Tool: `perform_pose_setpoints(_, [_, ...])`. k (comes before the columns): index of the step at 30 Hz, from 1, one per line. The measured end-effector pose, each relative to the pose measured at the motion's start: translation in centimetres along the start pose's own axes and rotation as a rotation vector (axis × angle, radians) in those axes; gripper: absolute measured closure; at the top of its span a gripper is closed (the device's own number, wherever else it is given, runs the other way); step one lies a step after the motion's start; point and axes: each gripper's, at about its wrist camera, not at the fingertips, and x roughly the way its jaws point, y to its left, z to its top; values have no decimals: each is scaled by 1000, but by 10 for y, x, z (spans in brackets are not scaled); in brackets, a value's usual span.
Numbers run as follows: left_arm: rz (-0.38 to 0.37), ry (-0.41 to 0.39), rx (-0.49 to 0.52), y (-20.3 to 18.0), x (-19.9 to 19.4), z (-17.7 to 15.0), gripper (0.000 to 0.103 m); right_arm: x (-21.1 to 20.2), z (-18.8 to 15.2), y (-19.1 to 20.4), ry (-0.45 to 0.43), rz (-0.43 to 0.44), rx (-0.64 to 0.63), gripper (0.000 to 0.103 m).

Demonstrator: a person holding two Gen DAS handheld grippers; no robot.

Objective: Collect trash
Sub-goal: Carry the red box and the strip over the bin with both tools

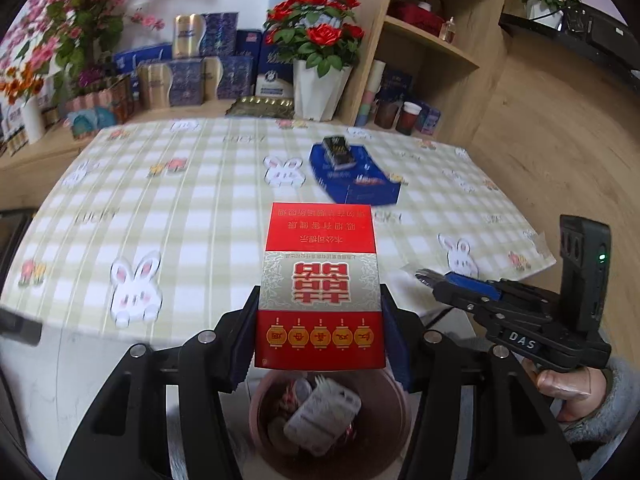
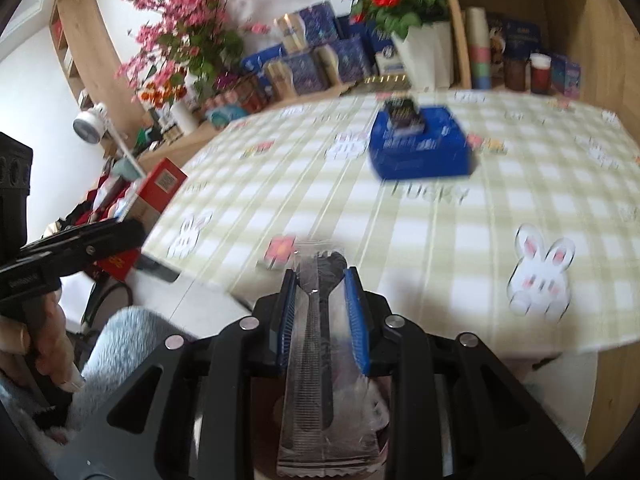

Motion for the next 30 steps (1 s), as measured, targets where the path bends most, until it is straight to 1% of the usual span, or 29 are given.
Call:
perform_pose_setpoints(6, [23,9,-3,3,-9,-32,49,19,-32,3,102,24,24,75])
perform_pose_setpoints(9, [12,25,-22,5,-7,-44,49,32,-48,4,178,28,56,75])
perform_pose_setpoints(12, [10,38,-26,8,-5,-54,49,40,-57,11,218,39,48,75])
perform_pose_setpoints(15, [5,44,-67,16,-2,-56,49,52,-63,16,270,40,31,75])
perform_pose_setpoints(19, [1,40,-106,24,1,-54,49,72,-70,19,332,13,-6,75])
perform_pose_setpoints(22, [3,41,-109,26,2,-54,49,83,-68,20,358,9,-19,75])
perform_pose_setpoints(27, [8,46,-122,32,4,-52,49,95,-61,35,370,55,-60,75])
perform_pose_setpoints(30, [10,47,-126,34,4,-52,49,91,-55,46,336,81,-101,68])
